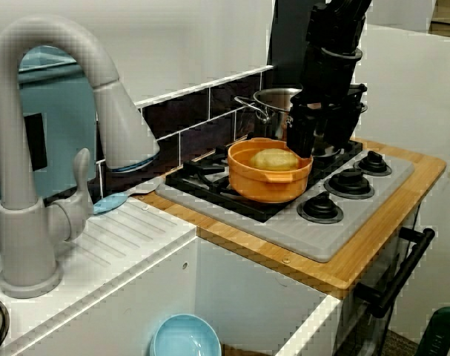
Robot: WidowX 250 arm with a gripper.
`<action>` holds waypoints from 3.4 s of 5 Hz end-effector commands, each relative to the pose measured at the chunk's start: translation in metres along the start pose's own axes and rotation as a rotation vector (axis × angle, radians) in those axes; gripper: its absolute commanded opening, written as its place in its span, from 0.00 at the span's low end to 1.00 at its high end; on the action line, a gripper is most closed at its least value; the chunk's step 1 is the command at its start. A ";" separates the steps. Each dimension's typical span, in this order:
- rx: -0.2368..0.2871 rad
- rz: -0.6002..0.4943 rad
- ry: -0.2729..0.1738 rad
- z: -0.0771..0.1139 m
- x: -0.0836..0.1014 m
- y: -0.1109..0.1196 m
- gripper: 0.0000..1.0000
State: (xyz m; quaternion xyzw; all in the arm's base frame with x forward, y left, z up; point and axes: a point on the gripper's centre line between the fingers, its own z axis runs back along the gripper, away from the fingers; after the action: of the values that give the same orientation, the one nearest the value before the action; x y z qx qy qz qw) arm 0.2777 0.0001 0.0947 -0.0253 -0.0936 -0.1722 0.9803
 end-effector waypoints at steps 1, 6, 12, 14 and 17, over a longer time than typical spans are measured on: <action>0.002 -0.012 -0.038 0.006 -0.006 -0.007 1.00; 0.058 0.022 -0.070 -0.013 -0.033 0.015 0.00; 0.029 0.153 -0.110 0.066 0.002 0.020 0.00; 0.007 0.188 -0.127 0.096 0.024 0.015 0.00; 0.036 0.191 -0.115 0.112 0.039 0.022 0.00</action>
State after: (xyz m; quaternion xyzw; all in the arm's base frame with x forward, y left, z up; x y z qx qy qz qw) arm 0.2986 0.0177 0.1977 -0.0319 -0.1283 -0.0755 0.9883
